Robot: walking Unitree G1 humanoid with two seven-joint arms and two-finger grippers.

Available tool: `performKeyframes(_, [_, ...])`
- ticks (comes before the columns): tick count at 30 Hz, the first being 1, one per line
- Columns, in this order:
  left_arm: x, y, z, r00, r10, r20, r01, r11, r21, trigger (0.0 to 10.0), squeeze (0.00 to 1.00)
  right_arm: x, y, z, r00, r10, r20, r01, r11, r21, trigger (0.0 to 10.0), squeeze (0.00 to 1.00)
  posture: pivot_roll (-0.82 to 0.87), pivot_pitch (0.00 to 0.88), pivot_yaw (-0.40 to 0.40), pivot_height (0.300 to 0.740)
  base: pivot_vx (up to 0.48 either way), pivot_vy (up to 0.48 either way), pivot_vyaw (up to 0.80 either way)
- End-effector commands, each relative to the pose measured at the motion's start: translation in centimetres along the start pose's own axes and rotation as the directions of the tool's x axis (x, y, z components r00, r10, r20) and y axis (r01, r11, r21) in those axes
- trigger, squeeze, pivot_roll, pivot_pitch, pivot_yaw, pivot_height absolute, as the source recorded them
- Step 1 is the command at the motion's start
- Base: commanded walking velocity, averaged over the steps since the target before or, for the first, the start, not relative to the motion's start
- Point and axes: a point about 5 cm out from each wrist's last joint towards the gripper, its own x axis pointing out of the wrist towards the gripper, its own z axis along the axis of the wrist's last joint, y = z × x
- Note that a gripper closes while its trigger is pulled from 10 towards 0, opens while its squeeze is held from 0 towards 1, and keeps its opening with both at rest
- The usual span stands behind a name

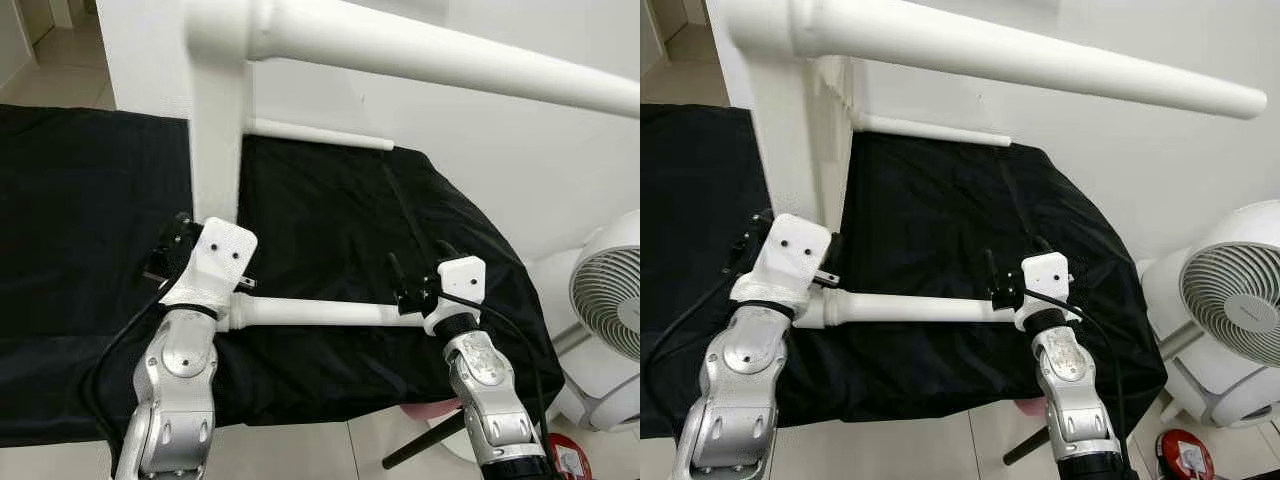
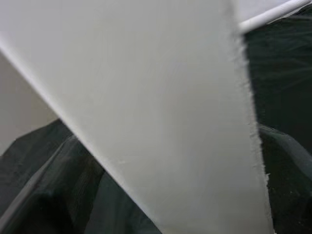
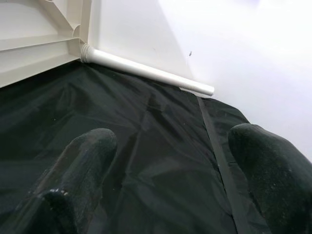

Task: Building children table

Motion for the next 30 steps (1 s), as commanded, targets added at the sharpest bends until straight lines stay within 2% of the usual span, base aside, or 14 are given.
performKeyframes(1, [-0.2, 0.4, 0.2, 0.997, 0.074, 0.006, -0.074, 0.997, 0.008, 10.0, 0.0, -0.3, -0.1, -0.5, 1.0, 0.0, -0.018, 0.0, 1.0, 0.0, 10.0, 0.0, 0.05, 0.0, -0.207, 0.74, 0.0, 0.0, 0.0])
performKeyframes(3, [0.0, 0.1, 0.4, 0.997, 0.073, -0.011, -0.073, 0.997, -0.041, 10.0, 0.0, -0.4, -0.1, -0.6, 1.0, 0.0, -0.021, 0.0, 1.0, -0.001, 10.0, 0.0, 0.05, 0.0, -0.208, 0.74, 0.0, 0.0, 0.0])
performKeyframes(4, [0.0, 0.1, 0.4, 0.997, 0.073, -0.011, -0.073, 0.997, -0.041, 10.0, 0.0, -0.4, -0.1, -0.6, 1.0, 0.0, -0.021, 0.0, 1.0, -0.001, 10.0, 0.0, 0.05, 0.0, -0.208, 0.74, 0.0, 0.0, 0.0])
performKeyframes(7, [0.2, -0.5, 0.7, 0.997, 0.064, -0.044, -0.07, 0.988, -0.137, 10.0, 0.0, -0.5, -0.3, -0.5, 1.0, -0.004, -0.022, 0.004, 1.0, -0.007, 10.0, 0.0, 0.04, 0.0, -0.208, 0.74, 0.0, 0.0, 0.0])
performKeyframes(12, [0.5, -0.6, 0.9, 0.996, 0.061, -0.063, -0.072, 0.979, -0.192, 10.0, 0.0, -0.5, -0.5, -0.5, 1.0, -0.008, -0.023, 0.008, 1.0, -0.009, 10.0, 0.0, 0.04, 0.0, -0.208, 0.74, 0.0, 0.0, 0.0])
performKeyframes(14, [0.8, -0.6, 1.2, 0.995, 0.06, -0.08, -0.08, 0.961, -0.267, 10.0, 0.0, -0.5, -0.5, -0.5, 1.0, -0.011, -0.023, 0.01, 1.0, -0.012, 10.0, 0.0, 0.03, 0.0, -0.208, 0.74, 0.0, 0.0, 0.0])
performKeyframes(15, [0.8, -0.6, 1.2, 0.995, 0.06, -0.08, -0.08, 0.961, -0.267, 10.0, 0.0, -0.5, -0.5, -0.5, 1.0, -0.011, -0.023, 0.01, 1.0, -0.012, 10.0, 0.0, 0.03, 0.0, -0.208, 0.74, 0.0, 0.0, 0.0])
performKeyframes(18, [1.5, -0.1, 1.6, 0.988, 0.106, -0.111, -0.137, 0.933, -0.332, 10.0, 0.0, -0.4, -0.5, -0.5, 1.0, -0.011, -0.024, 0.011, 1.0, -0.013, 10.0, 0.0, 0.03, 0.0, -0.207, 0.74, 0.0, 0.0, 0.0])
performKeyframes(25, [1.9, 0.3, 2.2, 0.984, 0.144, -0.108, -0.174, 0.918, -0.357, 10.0, 0.0, -0.4, -0.5, -0.5, 1.0, -0.018, -0.025, 0.018, 1.0, -0.013, 10.0, 0.0, 0.03, 0.0, -0.203, 0.74, 0.0, 0.0, 0.0])
performKeyframes(30, [2.4, 1.0, 3.1, 0.979, 0.188, -0.072, -0.202, 0.907, -0.37, 10.0, 0.0, -0.5, -0.4, -0.7, 0.999, -0.028, -0.029, 0.027, 1.0, -0.015, 10.0, 0.0, 0.03, 0.0, -0.194, 0.74, 0.0, 0.0, 0.0])
